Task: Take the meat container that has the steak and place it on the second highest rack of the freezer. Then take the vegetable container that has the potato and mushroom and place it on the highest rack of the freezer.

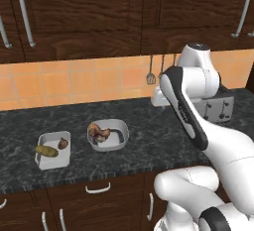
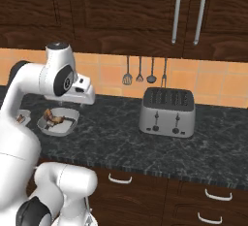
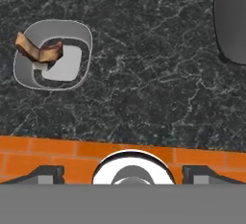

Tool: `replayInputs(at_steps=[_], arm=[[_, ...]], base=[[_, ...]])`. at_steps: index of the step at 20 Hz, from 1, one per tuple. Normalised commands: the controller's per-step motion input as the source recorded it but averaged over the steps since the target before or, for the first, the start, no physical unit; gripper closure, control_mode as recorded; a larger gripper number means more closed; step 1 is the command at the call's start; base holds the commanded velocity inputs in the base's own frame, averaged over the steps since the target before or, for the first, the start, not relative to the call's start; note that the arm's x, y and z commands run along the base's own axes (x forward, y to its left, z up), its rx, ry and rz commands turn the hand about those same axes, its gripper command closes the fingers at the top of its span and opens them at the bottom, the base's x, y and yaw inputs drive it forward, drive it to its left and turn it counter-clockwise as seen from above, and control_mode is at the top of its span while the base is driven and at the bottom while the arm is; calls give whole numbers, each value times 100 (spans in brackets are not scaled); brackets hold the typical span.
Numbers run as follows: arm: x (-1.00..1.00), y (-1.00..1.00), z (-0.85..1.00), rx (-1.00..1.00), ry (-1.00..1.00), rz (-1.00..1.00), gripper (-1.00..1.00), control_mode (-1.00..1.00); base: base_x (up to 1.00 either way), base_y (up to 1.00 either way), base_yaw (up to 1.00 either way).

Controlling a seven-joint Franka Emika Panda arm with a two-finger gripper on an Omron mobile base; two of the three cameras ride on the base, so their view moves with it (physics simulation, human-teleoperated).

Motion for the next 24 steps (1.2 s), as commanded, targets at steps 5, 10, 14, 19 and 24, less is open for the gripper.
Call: replayInputs(at_steps=[5,10,14,19,24], arm=[[8,69,-27,6,9,-24,-100,-100],[7,72,-40,9,20,-19,-100,-100],[17,61,-39,17,20,-24,-100,-100],[13,39,-53,21,15,-24,-100,-100],[35,1,-31,3,16,-16,-100,-100]], base=[[0,0,0],[0,0,0],[0,0,0],[0,0,0],[0,0,0]])
